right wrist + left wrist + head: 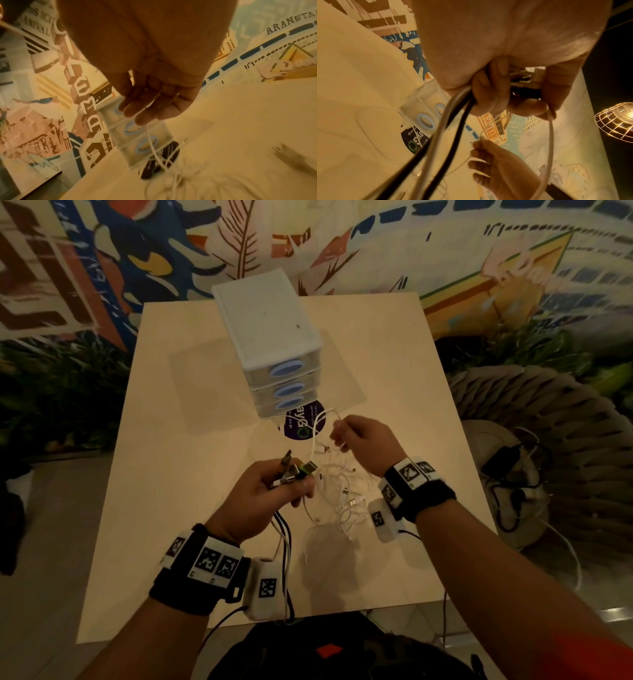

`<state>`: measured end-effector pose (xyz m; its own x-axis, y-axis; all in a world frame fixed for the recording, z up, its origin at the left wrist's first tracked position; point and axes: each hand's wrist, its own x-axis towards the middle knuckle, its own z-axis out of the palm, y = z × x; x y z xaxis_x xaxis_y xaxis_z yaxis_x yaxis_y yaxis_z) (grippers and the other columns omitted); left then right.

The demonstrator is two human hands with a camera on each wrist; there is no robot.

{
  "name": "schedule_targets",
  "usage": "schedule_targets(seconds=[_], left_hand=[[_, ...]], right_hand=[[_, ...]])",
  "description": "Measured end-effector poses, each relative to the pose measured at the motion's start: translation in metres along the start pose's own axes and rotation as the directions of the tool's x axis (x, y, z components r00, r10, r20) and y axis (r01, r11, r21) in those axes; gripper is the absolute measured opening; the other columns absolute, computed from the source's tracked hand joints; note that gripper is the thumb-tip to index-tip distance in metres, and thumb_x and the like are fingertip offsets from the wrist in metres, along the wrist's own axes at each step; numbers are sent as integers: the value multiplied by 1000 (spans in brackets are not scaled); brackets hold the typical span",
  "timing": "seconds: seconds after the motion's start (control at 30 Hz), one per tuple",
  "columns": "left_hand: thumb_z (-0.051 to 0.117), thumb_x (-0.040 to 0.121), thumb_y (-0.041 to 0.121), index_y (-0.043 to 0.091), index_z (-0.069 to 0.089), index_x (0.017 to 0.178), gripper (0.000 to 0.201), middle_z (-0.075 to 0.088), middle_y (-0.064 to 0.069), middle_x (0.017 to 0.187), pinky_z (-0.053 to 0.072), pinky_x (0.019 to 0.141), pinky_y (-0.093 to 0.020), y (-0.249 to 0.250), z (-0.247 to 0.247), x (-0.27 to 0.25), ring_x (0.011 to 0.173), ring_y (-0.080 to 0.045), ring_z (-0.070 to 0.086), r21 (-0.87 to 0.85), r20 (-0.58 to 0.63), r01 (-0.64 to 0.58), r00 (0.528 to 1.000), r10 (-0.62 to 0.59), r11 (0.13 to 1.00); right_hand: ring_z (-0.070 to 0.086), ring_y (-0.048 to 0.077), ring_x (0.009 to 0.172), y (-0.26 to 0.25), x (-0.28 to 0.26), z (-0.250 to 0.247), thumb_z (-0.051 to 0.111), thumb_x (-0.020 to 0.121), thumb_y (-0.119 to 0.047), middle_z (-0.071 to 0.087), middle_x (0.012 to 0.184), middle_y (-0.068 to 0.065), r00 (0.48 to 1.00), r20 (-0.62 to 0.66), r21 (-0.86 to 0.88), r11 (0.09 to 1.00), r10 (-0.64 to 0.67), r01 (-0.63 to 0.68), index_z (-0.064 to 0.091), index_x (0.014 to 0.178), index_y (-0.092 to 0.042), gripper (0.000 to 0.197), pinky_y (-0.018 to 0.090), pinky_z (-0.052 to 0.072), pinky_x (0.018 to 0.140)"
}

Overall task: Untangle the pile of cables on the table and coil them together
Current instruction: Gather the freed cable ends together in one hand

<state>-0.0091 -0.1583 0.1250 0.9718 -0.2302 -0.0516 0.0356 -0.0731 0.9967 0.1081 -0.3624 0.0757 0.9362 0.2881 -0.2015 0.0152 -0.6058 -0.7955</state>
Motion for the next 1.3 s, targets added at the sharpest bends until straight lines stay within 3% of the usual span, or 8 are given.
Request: schedule_targets(seconds=[0.13,0.27,0.4,0.5,0.7,1.03,1.17,1.3], left_hand=[[63,90,27,15,70,81,17,66,9,74,47,68,-20,-1,-9,-5,65,-10,57,25,93,-26,995,23,999],[62,92,26,14,70,82,17,66,13,74,47,70,-20,1,-4,-4,67,-10,58,62,109,-68,992,61,996],[63,92,27,16,71,82,17,66,13,73,47,70,-20,1,-1,-3,67,-9,59,108,117,-70,991,57,992],[65,92,30,12,75,84,22,66,-2,72,47,69,-22,-2,-5,-4,65,-13,58,98,119,-32,993,20,995],[52,104,34,13,75,110,31,52,-10,63,27,46,-23,-9,-14,3,48,-18,30,-100,-117,167,977,-178,981],[56,97,21,1,79,90,31,25,0,50,8,49,-34,-12,-28,15,45,-13,15,-305,-143,416,869,-473,857],[61,99,43,9,79,82,42,37,0,51,12,49,-30,-9,-19,26,46,-13,20,-272,-247,517,778,-578,812],[67,96,37,18,72,73,30,45,2,52,19,46,-28,-7,-8,29,50,-16,25,-157,-217,503,822,-527,850]], right_hand=[[60,15,64,-6,6,-21,72,88,-49,61,71,-5,964,-265,0,1000,-19,20,47,93,-23,36,34,48,63],[63,13,67,-9,1,-20,83,78,-34,67,79,0,974,225,-145,989,2,32,42,135,-35,70,31,51,67],[55,3,62,-8,-7,0,59,98,-37,60,71,-10,944,331,-280,955,-4,102,68,103,-28,14,24,40,64],[68,11,66,-12,-6,-3,44,106,-36,71,79,-6,988,147,-35,998,-41,47,66,91,-22,30,28,47,67],[72,12,65,-54,-19,-34,48,107,-31,73,85,-6,945,-84,111,939,-316,324,68,97,-17,26,31,55,71],[71,5,76,-60,-54,-33,41,94,-21,70,100,-18,862,-43,8,862,-505,506,71,111,-23,35,28,55,74],[68,3,82,-54,-62,-20,59,95,-3,71,100,-13,825,65,-95,820,-561,565,72,113,-27,33,37,56,74],[66,6,95,-57,-74,-7,56,96,-24,72,108,-13,778,184,-56,784,-600,618,73,113,-29,24,33,56,78]])
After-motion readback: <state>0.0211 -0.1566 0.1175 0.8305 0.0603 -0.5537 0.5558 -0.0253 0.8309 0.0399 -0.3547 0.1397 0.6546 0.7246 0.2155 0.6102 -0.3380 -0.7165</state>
